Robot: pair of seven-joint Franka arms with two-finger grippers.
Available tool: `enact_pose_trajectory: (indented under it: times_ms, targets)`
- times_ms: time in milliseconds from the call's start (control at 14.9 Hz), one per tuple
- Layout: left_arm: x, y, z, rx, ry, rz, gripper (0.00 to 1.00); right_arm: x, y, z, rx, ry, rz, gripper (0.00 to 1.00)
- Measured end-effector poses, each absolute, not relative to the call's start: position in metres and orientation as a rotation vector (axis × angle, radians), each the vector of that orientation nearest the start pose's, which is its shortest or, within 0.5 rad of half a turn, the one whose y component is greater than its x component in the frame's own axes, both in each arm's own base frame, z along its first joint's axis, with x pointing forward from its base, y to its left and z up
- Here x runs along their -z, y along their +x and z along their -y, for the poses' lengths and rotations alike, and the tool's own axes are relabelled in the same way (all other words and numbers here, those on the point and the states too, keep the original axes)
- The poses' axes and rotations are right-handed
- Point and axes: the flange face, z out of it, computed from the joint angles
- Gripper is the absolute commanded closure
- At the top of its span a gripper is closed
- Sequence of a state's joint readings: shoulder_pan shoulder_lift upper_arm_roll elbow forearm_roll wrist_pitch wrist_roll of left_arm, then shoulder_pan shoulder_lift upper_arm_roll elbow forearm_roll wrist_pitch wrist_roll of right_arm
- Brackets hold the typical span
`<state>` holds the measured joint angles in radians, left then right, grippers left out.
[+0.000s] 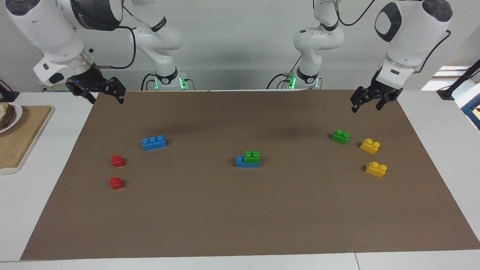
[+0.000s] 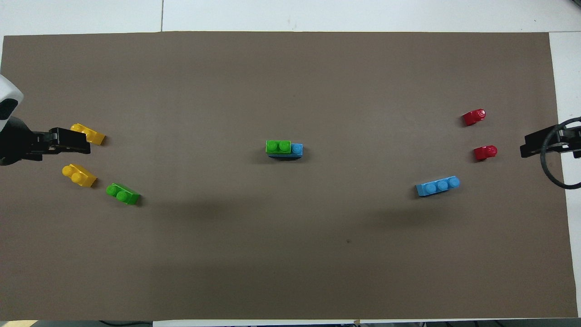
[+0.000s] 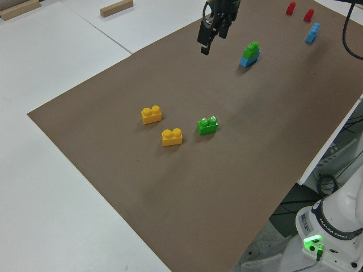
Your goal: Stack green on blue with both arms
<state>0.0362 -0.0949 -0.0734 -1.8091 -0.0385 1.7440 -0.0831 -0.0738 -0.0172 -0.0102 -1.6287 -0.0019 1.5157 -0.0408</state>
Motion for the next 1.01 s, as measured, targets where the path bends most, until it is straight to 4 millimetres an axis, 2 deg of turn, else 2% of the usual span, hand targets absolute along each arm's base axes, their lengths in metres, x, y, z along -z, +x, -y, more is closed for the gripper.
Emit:
enact_pose_trajectory:
  times_ms: [269, 1008]
  targets:
    - [-0.5777, 0.5346, 0.0249, 0.042, -3.173, 0.083, 0.00, -0.6048, 0.5439, 0.0458, -0.094, -3.138, -0.067, 0.00]
    - [-0.5807, 0.5340, 0.0253, 0.050, -3.173, 0.082, 0.00, -0.6051, 0.5444, 0.0449, -0.091, -3.138, -0.067, 0.00]
